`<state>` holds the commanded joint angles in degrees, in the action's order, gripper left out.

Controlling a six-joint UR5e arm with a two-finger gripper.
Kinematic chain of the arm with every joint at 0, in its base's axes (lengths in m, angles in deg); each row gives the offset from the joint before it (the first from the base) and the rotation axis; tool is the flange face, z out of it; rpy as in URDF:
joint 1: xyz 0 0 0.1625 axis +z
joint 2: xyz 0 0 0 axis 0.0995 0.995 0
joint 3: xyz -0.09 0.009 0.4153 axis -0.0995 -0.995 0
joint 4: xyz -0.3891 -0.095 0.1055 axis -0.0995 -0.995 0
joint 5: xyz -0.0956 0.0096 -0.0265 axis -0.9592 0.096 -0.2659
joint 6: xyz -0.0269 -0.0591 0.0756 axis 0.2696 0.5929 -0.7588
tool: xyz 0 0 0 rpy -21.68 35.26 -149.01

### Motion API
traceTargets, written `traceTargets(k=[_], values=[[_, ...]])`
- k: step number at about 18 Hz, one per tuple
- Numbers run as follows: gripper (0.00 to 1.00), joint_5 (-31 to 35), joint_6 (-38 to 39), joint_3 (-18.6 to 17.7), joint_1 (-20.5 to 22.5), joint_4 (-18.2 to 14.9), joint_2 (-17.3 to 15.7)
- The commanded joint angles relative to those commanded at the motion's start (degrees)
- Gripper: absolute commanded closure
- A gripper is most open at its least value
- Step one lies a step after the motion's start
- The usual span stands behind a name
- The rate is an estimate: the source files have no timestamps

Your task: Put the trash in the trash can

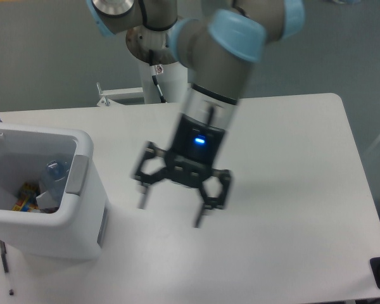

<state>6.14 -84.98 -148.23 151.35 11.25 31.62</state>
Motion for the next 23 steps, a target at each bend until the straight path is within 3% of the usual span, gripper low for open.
traceTargets(k=[4, 9, 14, 17, 23], values=[[0.0, 16.62, -7.82, -0.44, -1.48, -2.99, 2.02], [0.0, 18.58, -14.5, -0.79, -2.02, -5.89, 3.69], [0.0, 27.09, -30.75, 0.52, -2.02, -15.01, 3.26], [0.0, 30.62, -32.36, 1.75, -2.02, -19.68, 3.52], [0.0, 33.79, -35.87, 1.67, -2.55, -20.57, 3.52]])
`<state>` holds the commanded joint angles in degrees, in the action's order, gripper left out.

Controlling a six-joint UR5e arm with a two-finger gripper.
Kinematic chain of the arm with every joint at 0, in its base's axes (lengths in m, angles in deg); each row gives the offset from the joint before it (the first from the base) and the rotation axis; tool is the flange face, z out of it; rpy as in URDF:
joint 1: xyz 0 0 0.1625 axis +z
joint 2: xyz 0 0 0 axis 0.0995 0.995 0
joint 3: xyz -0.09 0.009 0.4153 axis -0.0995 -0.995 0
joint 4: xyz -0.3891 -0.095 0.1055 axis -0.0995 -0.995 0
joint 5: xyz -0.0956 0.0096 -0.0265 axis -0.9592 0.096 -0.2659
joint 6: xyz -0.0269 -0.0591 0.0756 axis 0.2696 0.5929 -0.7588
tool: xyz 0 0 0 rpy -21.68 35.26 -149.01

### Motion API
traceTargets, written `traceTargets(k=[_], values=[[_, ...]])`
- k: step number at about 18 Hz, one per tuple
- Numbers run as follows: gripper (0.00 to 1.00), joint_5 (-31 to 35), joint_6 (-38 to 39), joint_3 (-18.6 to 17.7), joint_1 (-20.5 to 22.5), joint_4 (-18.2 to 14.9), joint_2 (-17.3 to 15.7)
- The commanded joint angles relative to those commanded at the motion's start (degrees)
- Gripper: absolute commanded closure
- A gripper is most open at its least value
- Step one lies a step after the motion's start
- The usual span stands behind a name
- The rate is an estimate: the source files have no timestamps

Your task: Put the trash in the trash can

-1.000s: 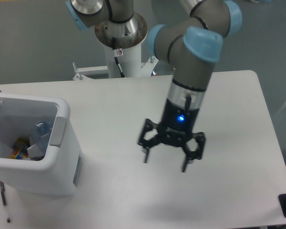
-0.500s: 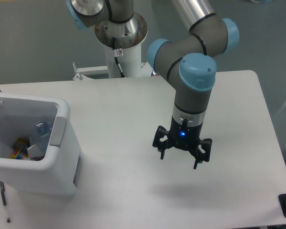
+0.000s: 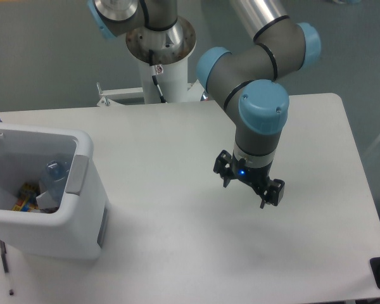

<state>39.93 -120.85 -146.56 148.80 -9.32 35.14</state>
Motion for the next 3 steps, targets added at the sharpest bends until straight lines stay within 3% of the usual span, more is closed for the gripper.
traceTargets(k=[3], values=[[0.0, 0.09, -0.44, -0.44, -0.09, 0.17, -0.09]])
